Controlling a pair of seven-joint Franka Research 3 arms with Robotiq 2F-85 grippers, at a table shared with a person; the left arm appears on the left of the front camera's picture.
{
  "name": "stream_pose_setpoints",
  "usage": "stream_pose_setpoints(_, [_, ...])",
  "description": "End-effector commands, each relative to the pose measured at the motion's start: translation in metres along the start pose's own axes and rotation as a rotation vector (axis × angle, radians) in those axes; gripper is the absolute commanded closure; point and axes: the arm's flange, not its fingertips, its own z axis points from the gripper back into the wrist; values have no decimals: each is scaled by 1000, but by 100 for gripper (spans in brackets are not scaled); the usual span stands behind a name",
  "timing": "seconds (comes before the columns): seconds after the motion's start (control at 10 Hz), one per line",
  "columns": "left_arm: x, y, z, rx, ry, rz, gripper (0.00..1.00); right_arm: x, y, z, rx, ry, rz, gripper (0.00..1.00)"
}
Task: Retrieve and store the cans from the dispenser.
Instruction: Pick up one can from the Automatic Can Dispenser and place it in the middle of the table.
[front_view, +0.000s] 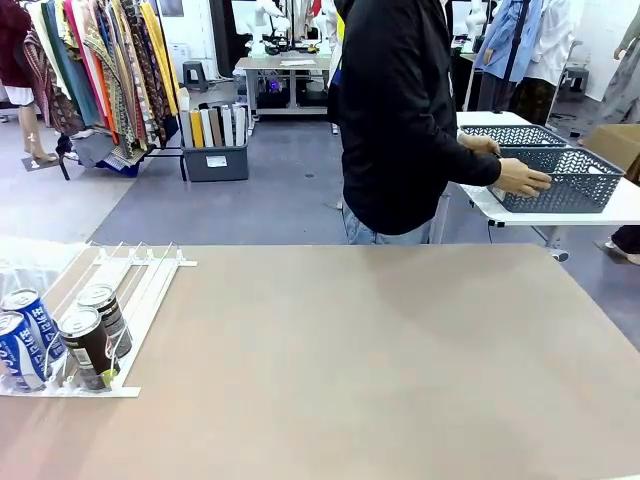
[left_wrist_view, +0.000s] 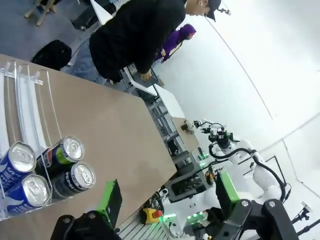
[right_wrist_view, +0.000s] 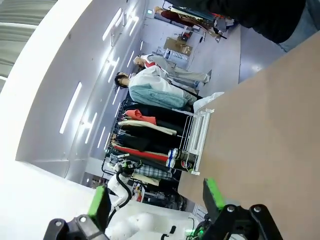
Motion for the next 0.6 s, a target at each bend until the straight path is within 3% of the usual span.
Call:
stream_pose_setpoints(0.0, [2,-19,-2,-7,11,-36,0,1,21,-4,4,0,32,0])
stream_pose_setpoints(0.4, [2,-19,-4,8,25,-18,0,1,21,-4,4,0,32,0])
stream_pose_setpoints(0.5, [4,-35,-9,130,179,-55,0,1,21,-4,4,0,32,0])
